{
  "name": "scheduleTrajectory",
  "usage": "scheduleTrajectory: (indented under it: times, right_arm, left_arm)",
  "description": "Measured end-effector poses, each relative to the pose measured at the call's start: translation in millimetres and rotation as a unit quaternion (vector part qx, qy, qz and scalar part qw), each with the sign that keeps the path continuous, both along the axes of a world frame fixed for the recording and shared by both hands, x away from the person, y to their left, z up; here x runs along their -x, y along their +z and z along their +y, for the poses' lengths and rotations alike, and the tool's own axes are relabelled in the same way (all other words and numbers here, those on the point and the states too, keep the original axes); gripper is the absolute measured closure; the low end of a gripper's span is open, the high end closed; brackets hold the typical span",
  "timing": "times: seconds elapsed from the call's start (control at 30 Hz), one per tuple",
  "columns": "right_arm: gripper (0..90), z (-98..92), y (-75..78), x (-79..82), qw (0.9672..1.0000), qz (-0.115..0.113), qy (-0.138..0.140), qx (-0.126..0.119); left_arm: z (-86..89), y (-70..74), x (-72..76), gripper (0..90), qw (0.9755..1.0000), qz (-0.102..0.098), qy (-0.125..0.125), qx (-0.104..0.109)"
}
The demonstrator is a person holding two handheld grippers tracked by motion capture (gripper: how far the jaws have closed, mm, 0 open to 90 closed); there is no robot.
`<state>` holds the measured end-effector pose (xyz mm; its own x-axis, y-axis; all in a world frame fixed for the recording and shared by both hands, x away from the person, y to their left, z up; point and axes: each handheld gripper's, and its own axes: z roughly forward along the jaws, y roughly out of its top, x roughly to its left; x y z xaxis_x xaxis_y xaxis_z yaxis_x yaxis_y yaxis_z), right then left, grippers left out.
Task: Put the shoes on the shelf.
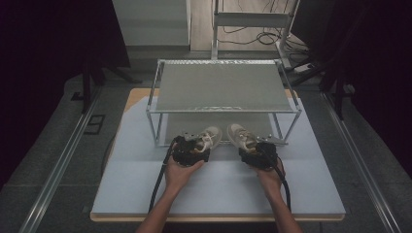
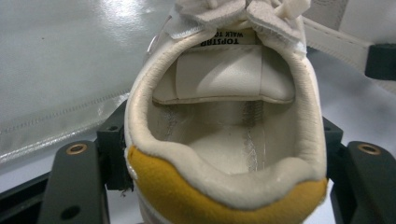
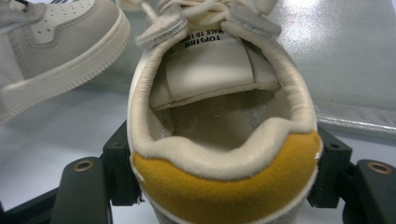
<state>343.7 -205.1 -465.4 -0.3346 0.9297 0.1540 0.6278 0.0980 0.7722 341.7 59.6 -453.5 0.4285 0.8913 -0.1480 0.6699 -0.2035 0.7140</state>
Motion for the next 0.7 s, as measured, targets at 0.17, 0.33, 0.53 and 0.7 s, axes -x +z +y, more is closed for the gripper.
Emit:
scheduleTrajectory:
  times: [0.17,0.33,0.53,0.7]
  right_arm:
    - [29.4,6.8,-5.2,-9.1,1.0,-0.001,-0.008,0.002]
    - [29.5,14.3,-6.3,-18.5,0.9998,-0.004,-0.016,0.006]
    - [29.5,24.3,-6.7,-29.2,0.9996,-0.007,-0.024,0.011]
    - [29.4,29.8,-8.5,-35.2,0.9994,-0.008,-0.032,0.014]
  left_arm:
    - [-3.1,-6.3,-12.1,30.1,0.9999,0.005,0.007,-0.012]
    - [-6.8,-9.7,-21.2,30.0,0.9998,0.004,0.017,-0.011]
    - [-13.2,-13.9,-35.6,30.0,0.9995,0.006,0.029,-0.014]
    - [-14.7,-14.4,-42.5,30.0,0.9994,-0.001,0.021,-0.026]
